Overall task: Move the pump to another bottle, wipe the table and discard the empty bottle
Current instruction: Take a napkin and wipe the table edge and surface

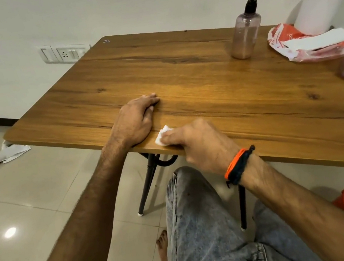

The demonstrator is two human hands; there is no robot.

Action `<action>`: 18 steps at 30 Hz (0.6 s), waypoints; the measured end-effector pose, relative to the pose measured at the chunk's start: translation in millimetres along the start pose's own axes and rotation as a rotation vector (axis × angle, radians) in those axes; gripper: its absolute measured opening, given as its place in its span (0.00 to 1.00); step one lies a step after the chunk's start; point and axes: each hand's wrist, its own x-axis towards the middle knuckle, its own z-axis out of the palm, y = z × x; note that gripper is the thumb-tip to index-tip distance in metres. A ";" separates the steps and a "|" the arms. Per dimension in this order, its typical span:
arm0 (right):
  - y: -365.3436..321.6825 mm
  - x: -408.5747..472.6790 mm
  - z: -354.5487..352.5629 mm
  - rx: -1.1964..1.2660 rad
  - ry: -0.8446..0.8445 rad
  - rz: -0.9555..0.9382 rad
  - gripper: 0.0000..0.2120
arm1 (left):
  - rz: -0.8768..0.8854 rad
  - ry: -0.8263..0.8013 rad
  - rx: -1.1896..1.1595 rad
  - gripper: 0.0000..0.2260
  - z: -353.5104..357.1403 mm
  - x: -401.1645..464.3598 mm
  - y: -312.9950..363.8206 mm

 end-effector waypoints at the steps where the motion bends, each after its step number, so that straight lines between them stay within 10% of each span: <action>1: -7.2 -3.9 2.8 0.004 0.000 -0.060 0.29 | 0.000 0.002 -0.003 0.17 -0.1 -0.3 0.2; 6: -19.2 -26.5 9.5 0.319 0.034 -0.265 0.23 | 0.005 0.003 -0.009 0.17 -0.9 -1.7 1.5; 9: 2.8 -23.2 -0.6 0.610 0.254 -0.033 0.19 | -0.002 0.002 0.000 0.18 -1.6 -1.9 2.3; 18: 38.1 25.7 -13.8 0.095 0.188 0.234 0.23 | -0.076 0.037 -0.013 0.16 -7.3 -4.6 -3.4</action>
